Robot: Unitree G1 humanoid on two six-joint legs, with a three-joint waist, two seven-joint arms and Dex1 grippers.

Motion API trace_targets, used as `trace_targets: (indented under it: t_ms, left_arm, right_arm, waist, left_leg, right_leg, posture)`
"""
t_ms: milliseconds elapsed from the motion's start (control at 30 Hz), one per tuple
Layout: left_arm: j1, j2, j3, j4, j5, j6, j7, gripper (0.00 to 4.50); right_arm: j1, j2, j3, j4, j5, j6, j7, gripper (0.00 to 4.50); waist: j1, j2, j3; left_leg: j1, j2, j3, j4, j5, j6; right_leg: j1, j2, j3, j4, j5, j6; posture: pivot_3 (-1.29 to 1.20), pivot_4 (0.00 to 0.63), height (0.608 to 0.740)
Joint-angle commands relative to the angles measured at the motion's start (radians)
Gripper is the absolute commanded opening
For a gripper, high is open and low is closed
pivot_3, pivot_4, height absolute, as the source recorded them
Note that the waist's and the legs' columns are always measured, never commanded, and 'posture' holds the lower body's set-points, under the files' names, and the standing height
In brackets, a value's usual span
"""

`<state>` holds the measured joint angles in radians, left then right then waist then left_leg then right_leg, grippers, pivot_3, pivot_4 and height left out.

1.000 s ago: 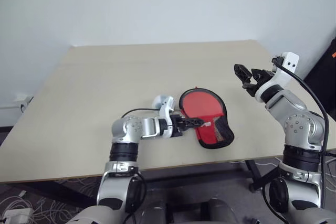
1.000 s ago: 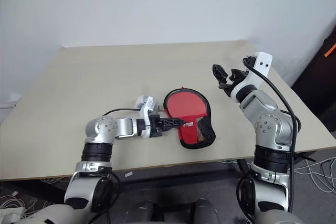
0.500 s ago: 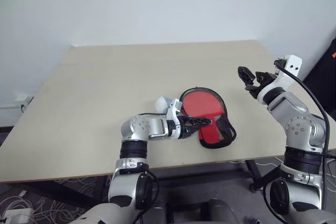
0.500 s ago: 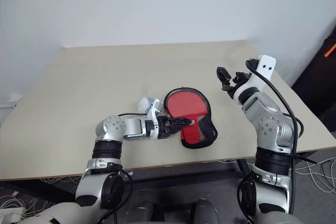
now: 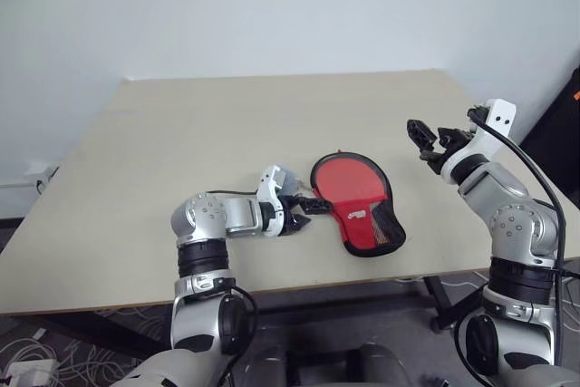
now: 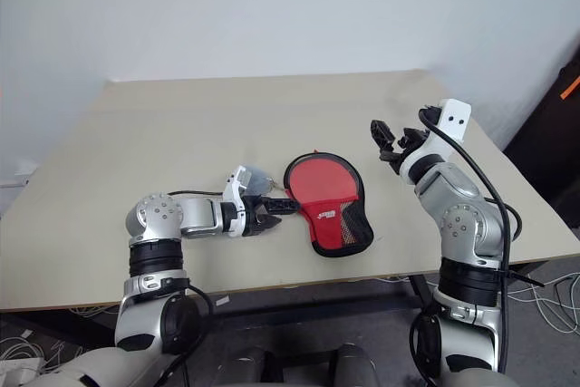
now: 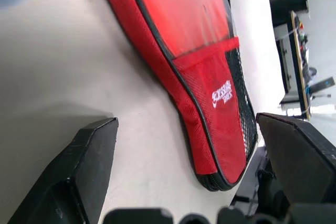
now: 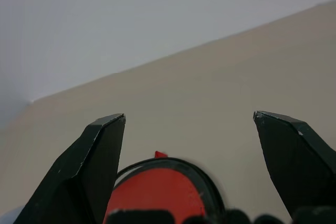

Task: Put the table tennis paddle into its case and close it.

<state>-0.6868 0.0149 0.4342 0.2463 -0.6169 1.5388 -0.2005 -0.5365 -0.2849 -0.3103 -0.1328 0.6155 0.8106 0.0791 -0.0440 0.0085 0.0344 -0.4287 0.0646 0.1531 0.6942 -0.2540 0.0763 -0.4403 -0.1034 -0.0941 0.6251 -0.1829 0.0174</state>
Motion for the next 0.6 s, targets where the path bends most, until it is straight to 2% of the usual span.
trace_targets:
  t_ms: [33, 167, 367, 600]
  left_arm:
    - [-0.029, -0.051, 0.004, 0.017, 0.020, -0.026, 0.041, 4.50]
    - [-0.019, -0.111, -0.052, 0.029, 0.041, -0.039, 0.058, 4.50]
    - [-0.035, -0.193, -0.001, 0.065, 0.060, -0.044, 0.117, 4.50]
    - [-0.059, -0.247, -0.021, 0.162, 0.060, -0.099, 0.129, 4.50]
  right_arm:
    - [-0.018, -0.008, -0.010, -0.025, -0.008, -0.019, -0.004, 4.24]
    - [-0.025, -0.011, -0.010, -0.018, -0.015, -0.019, -0.002, 4.24]
    - [-0.008, -0.011, -0.016, -0.029, -0.025, -0.011, -0.008, 4.24]
    - [0.003, -0.008, -0.008, -0.034, -0.036, -0.012, -0.017, 4.24]
  waist:
    - [0.000, 0.000, 0.000]
    - [0.004, 0.000, 0.000]
    - [0.025, 0.001, -0.001]
    - [0.029, 0.002, -0.004]
  left_leg:
    - [0.000, 0.000, 0.000, 0.000, 0.000, 0.000]
    - [0.000, -0.001, 0.000, 0.000, 0.000, 0.000]
    - [0.000, -0.001, 0.000, 0.002, -0.001, -0.002]
    - [0.002, -0.002, 0.000, 0.002, -0.002, -0.003]
  right_leg:
    - [0.000, 0.000, 0.000, 0.000, 0.000, 0.000]
    - [0.002, 0.000, -0.001, -0.001, 0.000, 0.000]
    - [0.003, 0.000, -0.002, -0.001, -0.001, 0.001]
    - [0.008, 0.000, -0.004, -0.002, -0.002, 0.003]
  posture:
    - [0.00, 0.000, 0.724]
    - [0.00, 0.000, 0.724]
    - [0.00, 0.000, 0.724]
    - [0.00, 0.000, 0.724]
